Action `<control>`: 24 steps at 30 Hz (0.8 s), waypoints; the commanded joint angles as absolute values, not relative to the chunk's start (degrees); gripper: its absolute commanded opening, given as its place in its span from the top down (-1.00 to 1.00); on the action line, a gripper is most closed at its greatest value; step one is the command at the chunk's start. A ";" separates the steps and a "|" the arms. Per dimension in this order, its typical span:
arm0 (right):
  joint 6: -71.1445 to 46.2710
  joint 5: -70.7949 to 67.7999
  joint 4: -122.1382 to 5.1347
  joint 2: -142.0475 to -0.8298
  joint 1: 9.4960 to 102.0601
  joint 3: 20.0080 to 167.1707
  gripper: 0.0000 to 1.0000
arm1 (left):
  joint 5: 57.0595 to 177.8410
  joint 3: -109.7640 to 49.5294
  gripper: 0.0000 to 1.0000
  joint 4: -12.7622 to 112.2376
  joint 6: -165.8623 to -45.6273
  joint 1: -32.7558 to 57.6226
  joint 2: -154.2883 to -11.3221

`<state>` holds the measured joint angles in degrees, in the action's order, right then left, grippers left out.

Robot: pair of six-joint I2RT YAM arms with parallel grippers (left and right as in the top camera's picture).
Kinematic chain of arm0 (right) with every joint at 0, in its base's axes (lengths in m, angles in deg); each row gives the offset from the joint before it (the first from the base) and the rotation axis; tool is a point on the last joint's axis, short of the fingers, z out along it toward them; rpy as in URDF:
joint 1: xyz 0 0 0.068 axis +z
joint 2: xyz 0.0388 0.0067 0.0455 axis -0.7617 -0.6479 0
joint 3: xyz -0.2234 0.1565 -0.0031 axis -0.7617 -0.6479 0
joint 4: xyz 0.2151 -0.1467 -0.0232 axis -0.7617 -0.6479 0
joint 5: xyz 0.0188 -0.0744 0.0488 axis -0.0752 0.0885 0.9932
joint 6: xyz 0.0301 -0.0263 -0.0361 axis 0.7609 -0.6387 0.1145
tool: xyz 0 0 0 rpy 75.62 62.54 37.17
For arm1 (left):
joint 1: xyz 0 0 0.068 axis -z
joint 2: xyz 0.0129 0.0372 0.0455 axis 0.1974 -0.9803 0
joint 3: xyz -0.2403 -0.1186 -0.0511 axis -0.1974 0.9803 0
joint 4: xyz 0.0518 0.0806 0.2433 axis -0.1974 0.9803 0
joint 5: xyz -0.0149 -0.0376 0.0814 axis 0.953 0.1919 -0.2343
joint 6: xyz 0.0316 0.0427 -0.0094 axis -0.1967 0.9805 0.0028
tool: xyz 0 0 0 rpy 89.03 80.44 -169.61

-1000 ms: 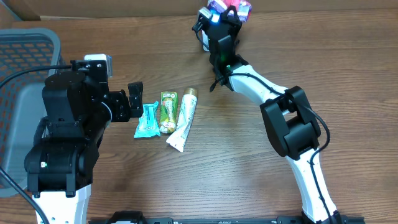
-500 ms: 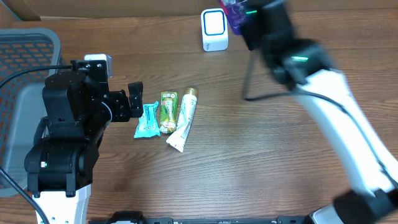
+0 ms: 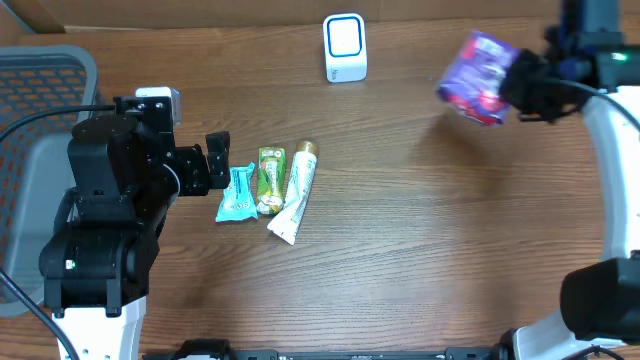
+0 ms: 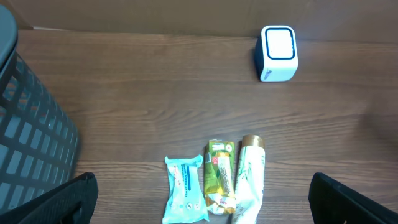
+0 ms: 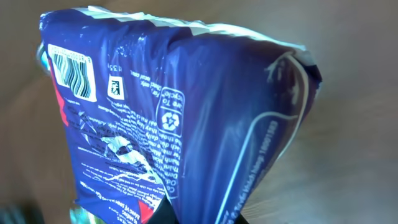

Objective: Scan the item barcode
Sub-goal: 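Move the purple package right and set it on the table edge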

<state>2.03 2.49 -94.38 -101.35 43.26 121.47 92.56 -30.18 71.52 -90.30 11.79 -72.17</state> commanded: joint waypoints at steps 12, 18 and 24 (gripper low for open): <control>16.74 -7.32 -73.77 -100.61 24.18 94.54 0.93 | 92.38 -31.04 -0.99 71.45 -89.82 11.79 -71.89; 15.15 -7.93 -70.77 -100.67 20.51 91.13 0.37 | 92.38 -31.04 -0.99 71.47 -89.82 11.79 -71.89; 7.43 -3.69 -74.60 -100.32 21.43 93.82 -0.65 | 92.38 -31.04 -0.99 71.47 -89.82 11.79 -71.89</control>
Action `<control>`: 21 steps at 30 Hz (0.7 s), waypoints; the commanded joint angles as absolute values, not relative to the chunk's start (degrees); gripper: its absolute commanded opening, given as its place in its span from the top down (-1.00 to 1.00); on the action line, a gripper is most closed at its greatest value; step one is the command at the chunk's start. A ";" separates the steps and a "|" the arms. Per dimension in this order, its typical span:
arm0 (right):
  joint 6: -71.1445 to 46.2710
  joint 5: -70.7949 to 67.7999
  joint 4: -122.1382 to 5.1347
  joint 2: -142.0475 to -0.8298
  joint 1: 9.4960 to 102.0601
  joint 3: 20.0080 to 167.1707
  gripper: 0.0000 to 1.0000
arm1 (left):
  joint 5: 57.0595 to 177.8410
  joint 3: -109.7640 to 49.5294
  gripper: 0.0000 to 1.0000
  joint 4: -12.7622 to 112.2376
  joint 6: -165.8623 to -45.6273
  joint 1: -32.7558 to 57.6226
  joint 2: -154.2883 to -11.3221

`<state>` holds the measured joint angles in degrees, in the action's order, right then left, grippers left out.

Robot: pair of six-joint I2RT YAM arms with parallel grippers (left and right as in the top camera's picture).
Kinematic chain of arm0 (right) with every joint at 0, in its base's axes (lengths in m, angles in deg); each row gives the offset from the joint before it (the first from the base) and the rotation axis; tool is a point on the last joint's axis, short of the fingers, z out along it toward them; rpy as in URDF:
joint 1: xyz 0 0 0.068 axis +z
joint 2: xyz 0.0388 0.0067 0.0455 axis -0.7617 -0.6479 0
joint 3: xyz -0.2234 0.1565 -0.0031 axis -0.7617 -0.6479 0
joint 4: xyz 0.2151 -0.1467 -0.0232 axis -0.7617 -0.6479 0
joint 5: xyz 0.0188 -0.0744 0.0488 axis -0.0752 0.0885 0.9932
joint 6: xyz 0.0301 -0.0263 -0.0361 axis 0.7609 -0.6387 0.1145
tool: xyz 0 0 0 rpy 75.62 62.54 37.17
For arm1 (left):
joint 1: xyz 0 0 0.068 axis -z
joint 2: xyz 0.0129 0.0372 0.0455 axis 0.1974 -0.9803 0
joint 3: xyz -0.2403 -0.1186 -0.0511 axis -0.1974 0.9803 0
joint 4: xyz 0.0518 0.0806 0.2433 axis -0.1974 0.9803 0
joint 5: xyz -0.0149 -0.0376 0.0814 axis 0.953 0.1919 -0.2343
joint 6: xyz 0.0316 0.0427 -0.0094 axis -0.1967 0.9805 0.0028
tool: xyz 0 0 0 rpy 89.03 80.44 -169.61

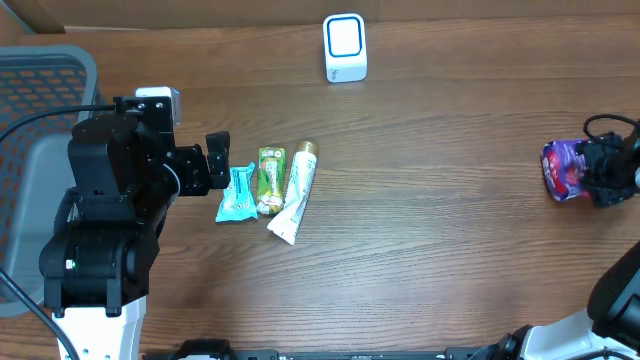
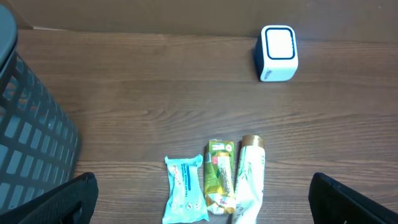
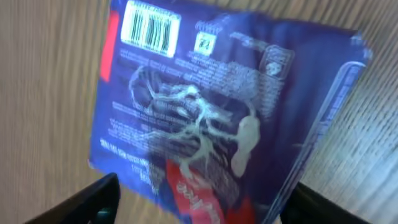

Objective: Scan the item barcode
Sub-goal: 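Move the purple package right and set it on the table edge, then reach the right gripper to the white tube beside the green packet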

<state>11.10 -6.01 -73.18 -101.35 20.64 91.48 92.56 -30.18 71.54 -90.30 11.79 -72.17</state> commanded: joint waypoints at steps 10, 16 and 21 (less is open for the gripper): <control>-4.11 10.49 -83.67 -96.89 32.97 106.71 -0.90 | 92.38 -31.04 -1.00 71.47 -89.82 11.79 -71.89; -3.85 14.16 -81.68 -99.51 45.89 105.03 -0.92 | 92.38 -31.04 -1.00 71.47 -89.82 11.79 -71.89; -0.52 14.47 -77.81 -105.24 58.46 104.88 -0.89 | 92.38 -31.04 -1.00 71.47 -89.82 11.79 -71.89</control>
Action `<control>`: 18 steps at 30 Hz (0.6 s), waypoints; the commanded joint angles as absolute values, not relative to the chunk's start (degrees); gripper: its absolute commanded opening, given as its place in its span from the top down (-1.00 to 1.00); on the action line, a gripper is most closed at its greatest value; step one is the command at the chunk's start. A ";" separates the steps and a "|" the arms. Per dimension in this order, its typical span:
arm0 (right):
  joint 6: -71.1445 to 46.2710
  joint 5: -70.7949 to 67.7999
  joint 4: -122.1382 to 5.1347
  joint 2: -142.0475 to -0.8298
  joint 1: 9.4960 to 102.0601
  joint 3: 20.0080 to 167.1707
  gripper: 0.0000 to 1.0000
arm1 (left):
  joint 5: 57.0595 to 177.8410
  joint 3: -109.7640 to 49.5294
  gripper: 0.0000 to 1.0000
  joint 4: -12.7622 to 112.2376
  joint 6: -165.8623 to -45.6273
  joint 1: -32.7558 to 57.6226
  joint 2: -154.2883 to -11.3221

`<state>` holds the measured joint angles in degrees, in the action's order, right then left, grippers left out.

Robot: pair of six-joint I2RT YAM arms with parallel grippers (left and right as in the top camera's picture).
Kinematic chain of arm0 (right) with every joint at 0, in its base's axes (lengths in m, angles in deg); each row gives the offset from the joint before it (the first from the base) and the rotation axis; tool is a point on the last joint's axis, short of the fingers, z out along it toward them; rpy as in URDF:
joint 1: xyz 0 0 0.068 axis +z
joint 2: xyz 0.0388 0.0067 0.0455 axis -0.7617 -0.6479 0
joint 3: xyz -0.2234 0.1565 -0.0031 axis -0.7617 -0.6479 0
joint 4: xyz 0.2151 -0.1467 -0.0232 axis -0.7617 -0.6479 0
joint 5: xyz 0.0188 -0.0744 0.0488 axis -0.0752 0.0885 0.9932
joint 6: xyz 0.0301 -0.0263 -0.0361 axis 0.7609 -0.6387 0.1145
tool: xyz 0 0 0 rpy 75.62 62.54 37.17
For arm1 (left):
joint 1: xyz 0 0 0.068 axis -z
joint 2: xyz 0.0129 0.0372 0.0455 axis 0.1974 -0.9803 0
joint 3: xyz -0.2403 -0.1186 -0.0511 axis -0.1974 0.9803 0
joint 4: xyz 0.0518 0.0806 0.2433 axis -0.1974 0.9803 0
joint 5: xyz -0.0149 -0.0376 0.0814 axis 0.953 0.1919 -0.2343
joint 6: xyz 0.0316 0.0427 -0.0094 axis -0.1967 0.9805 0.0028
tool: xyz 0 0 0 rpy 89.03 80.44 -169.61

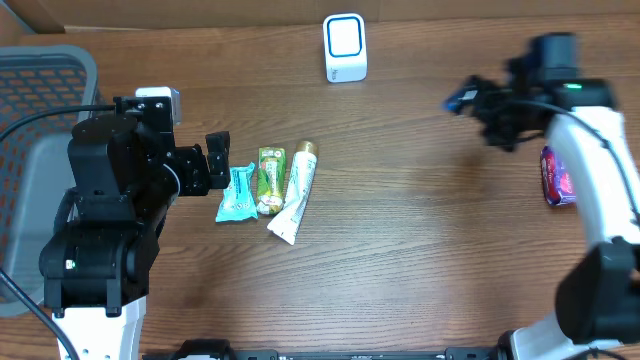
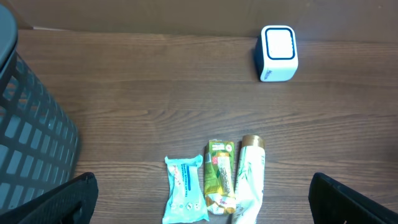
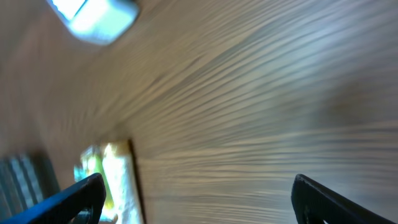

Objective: Scan the item barcode
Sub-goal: 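Reach the right gripper to the white tube beside the green packet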

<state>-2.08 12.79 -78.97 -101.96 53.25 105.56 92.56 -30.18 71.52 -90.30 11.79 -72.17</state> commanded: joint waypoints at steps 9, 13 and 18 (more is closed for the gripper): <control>8.87 14.60 -72.46 -114.40 74.72 104.88 -0.85 | 92.38 -31.04 -0.99 71.47 -89.82 11.79 -71.89; 11.74 15.06 -72.00 -117.70 78.65 104.88 -0.87 | 92.38 -31.04 -0.99 71.47 -89.82 11.79 -71.89; 14.60 17.31 -67.17 -120.63 82.43 104.81 -0.79 | 92.38 -31.04 -0.99 71.47 -89.82 11.79 -71.89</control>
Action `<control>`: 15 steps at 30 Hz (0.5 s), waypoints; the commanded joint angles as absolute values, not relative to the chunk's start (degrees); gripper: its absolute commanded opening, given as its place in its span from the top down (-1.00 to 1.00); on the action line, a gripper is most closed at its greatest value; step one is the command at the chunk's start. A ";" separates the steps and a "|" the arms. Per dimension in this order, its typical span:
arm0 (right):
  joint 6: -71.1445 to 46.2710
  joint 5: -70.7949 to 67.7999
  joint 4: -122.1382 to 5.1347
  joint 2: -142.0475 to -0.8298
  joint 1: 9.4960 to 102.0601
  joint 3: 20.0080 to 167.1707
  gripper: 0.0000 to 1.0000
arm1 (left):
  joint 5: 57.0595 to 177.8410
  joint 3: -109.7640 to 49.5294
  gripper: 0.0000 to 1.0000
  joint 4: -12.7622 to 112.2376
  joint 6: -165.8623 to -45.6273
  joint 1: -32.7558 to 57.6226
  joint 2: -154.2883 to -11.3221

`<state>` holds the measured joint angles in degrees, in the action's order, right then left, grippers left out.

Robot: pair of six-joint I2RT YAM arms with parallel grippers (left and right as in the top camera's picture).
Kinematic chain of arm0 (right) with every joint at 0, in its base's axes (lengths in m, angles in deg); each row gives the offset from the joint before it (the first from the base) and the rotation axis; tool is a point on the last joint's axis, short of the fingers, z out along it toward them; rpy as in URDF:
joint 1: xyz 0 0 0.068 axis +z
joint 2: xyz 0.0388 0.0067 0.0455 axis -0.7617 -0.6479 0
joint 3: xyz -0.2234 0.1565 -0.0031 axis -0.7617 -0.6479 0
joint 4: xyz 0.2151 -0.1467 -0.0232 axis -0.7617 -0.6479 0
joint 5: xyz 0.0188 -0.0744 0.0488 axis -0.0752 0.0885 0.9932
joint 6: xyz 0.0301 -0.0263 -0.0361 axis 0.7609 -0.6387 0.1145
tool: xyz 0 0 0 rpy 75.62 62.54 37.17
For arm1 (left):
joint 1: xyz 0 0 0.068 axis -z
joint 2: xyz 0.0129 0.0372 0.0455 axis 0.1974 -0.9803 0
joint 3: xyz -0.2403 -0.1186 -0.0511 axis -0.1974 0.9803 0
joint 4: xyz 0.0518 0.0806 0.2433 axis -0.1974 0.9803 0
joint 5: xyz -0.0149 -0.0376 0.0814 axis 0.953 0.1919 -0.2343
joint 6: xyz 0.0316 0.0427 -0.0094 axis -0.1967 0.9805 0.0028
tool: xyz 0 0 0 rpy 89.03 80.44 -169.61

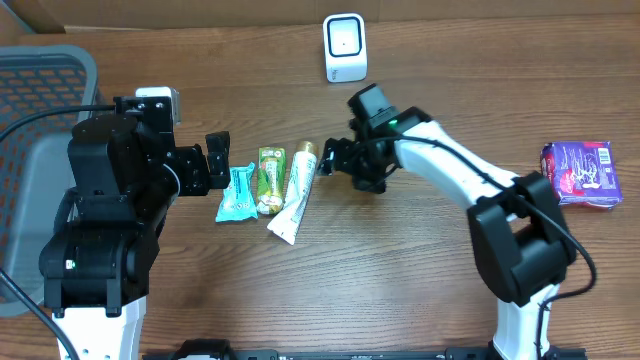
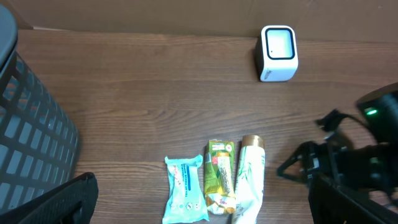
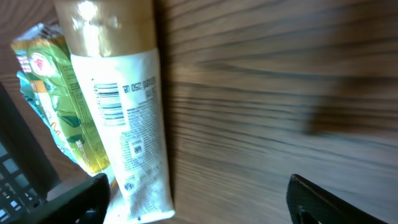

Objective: Scan the item barcode
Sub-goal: 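Reach the right gripper to the white tube beside the green packet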

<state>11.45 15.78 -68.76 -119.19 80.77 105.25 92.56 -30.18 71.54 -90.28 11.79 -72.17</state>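
Observation:
The white scanner (image 1: 345, 47) (image 2: 278, 53) stands at the back of the table. Three items lie side by side left of centre: a teal pack (image 1: 237, 193), a green-yellow sachet (image 1: 270, 180) and a white tube (image 1: 295, 192) with a gold cap. My right gripper (image 1: 340, 170) is open just right of the tube's cap end. In the right wrist view the tube (image 3: 121, 118) lies barcode up, left of the empty open gripper (image 3: 199, 205). My left gripper (image 1: 215, 165) (image 2: 199, 211) hangs open, left of the teal pack (image 2: 185, 197). A purple bag (image 1: 578, 172) lies at the right edge.
A grey mesh basket (image 1: 40, 100) (image 2: 31, 124) stands at the table's left end, beside my left arm. The right arm (image 2: 348, 162) stretches across the middle of the wooden table (image 1: 420, 260) towards the three items.
My right gripper, still open and empty, has moved from the back right of the table to just right of the white tube's cap end. The left arm and all items stayed put.
My right gripper first held the purple bag up at the back right. Then the bag was down at the right edge with the fingers spread around it. Then the gripper was away from it, empty. Now it is beside the white tube.

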 commanded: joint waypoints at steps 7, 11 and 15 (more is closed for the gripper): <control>15.74 17.27 -61.73 -121.22 87.04 104.79 -0.68 | 92.38 -31.04 -0.99 71.47 -89.82 11.79 -71.89; 19.74 12.96 -60.46 -121.35 89.30 104.03 -0.55 | 92.38 -31.04 -0.99 71.47 -89.82 11.79 -71.89; 20.68 10.78 -59.21 -121.35 90.02 102.39 -0.34 | 92.38 -31.04 -1.00 71.47 -89.82 11.79 -71.89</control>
<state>18.64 13.73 -59.85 -121.28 89.86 103.89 92.56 -30.18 71.52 -90.30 11.79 -72.17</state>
